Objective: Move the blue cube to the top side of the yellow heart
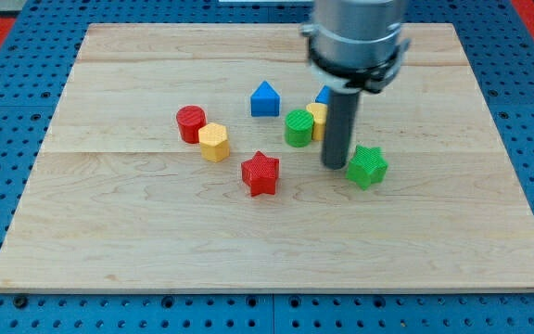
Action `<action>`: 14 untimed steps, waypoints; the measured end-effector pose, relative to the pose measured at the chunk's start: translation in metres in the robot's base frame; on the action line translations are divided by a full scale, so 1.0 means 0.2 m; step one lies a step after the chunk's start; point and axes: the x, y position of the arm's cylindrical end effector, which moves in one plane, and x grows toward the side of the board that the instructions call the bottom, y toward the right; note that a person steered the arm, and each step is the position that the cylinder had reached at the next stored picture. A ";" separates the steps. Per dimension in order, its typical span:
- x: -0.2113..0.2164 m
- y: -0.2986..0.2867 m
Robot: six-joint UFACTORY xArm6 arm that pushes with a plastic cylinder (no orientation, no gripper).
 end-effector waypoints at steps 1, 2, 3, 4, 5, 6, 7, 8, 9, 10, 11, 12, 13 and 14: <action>0.06 0.12; 0.25 0.14; -0.02 0.18; -0.30 0.32; -0.44 0.18; -0.44 -0.13; -0.52 -0.19; -0.67 -0.23; -0.65 -0.53; -0.43 -0.37; -0.33 -0.11; -0.19 -0.08; -0.36 -0.08; -0.42 -0.12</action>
